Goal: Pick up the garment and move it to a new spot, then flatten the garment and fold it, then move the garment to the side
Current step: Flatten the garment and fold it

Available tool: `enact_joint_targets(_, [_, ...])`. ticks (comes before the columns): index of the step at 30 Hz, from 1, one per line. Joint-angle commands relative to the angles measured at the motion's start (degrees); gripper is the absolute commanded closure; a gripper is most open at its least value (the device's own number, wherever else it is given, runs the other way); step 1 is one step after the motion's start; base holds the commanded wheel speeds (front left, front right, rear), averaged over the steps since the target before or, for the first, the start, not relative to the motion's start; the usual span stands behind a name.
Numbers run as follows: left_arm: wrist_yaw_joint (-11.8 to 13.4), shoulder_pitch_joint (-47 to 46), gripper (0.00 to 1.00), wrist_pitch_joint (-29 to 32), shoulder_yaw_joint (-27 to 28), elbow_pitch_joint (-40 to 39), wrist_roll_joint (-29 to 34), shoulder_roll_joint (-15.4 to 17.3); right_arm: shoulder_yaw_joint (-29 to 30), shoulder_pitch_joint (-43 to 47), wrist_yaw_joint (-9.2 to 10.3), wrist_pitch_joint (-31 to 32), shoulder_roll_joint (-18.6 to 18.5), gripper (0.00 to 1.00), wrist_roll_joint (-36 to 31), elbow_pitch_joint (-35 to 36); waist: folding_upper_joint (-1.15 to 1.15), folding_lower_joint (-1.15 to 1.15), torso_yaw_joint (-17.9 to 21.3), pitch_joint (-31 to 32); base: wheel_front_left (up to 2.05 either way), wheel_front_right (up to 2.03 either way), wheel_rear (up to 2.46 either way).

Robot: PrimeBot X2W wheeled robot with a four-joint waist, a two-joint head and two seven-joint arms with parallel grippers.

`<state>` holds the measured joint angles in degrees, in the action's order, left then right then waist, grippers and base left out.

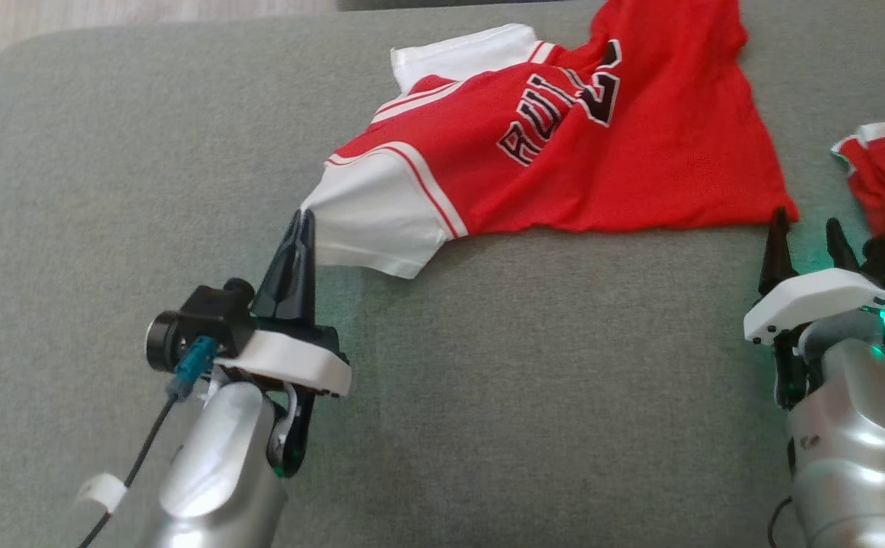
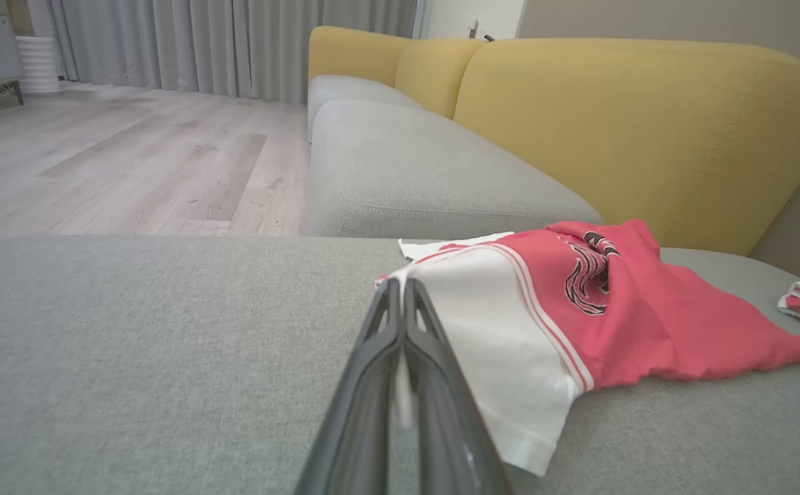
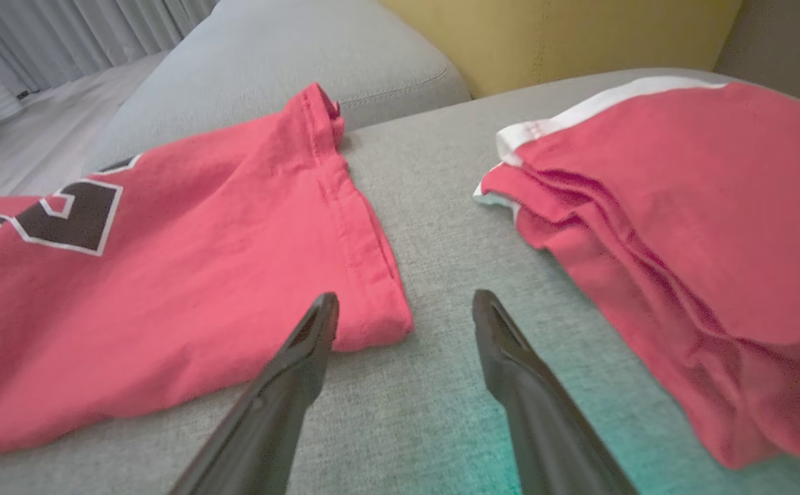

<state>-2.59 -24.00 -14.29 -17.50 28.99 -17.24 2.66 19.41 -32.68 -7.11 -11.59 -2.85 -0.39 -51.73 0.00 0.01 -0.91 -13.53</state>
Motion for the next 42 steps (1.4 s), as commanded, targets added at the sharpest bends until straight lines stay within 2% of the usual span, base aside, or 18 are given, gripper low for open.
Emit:
enact_joint_targets(1, [-0.3, 0.1, 1.00, -0.7, 0.9, -2.4, 0.1, 0.5, 0.3, -2.5, -0.37, -0.4, 0.0, 0.00, -2.3, -0.7, 0.00, -0.01, -0.7, -0.5, 0.00, 0.00, 0.00])
enact_joint_targets(8, [-0.5, 1.2, 1.00, -0.7, -0.4, -4.3, 0.5, 0.4, 7.8, -6.8, -0.37, -1.8, 0.0, 0.00, -10.2, -9.2, 0.00, -0.01, -1.7, -0.7, 0.00, 0.00, 0.00])
enact_joint_targets(14, [-0.2, 1.9, 1.00, -0.7, -0.9, -5.0, 0.4, 0.3, 10.2, -8.5, -0.37, -3.0, 0.0, 0.00, -13.9, -13.7, 0.00, -0.01, -1.5, -0.8, 0.00, 0.00, 0.00])
enact_joint_targets(15, [-0.2, 1.9, 1.00, -0.7, -0.9, -5.0, 0.4, 0.3, 10.1, -8.9, -0.37, -3.1, 0.0, 0.05, -14.4, -14.2, 0.00, -0.01, -1.5, -0.8, 0.00, 0.00, 0.00])
enact_joint_targets(16, [-0.2, 1.9, 1.00, -0.7, -0.9, -5.0, 0.4, 0.3, 9.9, -9.2, -0.37, -3.2, 0.0, 0.16, -14.8, -14.6, 0.00, -0.01, -1.4, -0.8, 0.00, 0.00, 0.00])
enact_joint_targets(17, [-0.1, 1.9, 1.00, -0.7, -0.8, -5.0, 0.3, 0.3, 9.6, -9.5, -0.37, -3.3, 0.0, 0.45, -15.2, -14.9, 0.00, -0.01, -1.3, -0.8, 0.00, 0.00, 0.00])
enact_joint_targets(18, [-0.1, 2.0, 1.00, -0.7, -0.7, -5.0, 0.3, 0.3, 9.1, -9.9, -0.37, -3.3, 0.0, 0.62, -15.4, -15.3, 0.00, -0.01, -1.2, -0.7, 0.00, 0.00, 0.00])
enact_joint_targets(19, [-0.1, 2.1, 1.00, -0.7, -0.6, -5.0, 0.3, 0.3, 8.6, -10.1, -0.37, -3.4, 0.0, 1.00, -15.5, -15.2, 0.00, -0.01, -1.2, -0.6, 0.00, 0.00, 0.00])
enact_joint_targets(23, [-0.1, 2.4, 1.00, -0.7, -0.3, -4.8, 0.3, 0.3, 6.7, -10.3, -0.37, -3.4, 0.0, 1.00, -14.6, -13.3, 0.00, -0.01, -1.1, -0.2, 0.00, 0.00, 0.00])
enact_joint_targets(28, [-0.2, 3.2, 1.00, -0.7, 1.0, -4.9, -0.6, 0.3, 1.7, -8.6, -0.37, -3.4, 0.0, 1.00, -9.7, -7.9, 0.00, -0.01, -0.7, 1.3, 0.00, 0.00, 0.00])
enact_joint_targets(36, [-1.3, 1.3, 1.00, -0.7, 4.3, -6.4, -3.4, 0.8, -8.6, -4.7, -0.37, -3.4, 0.0, 1.00, -0.1, 5.0, 0.00, -0.01, 0.7, 4.3, 0.00, 0.00, 0.00])
enact_joint_targets(42, [-1.3, -7.0, 1.00, -0.2, 6.4, -9.4, -3.8, 3.2, -15.0, -4.4, -0.37, -3.4, 0.0, 1.00, 1.6, 16.9, 0.00, -0.01, 2.2, 8.1, 0.00, 0.00, 0.00])
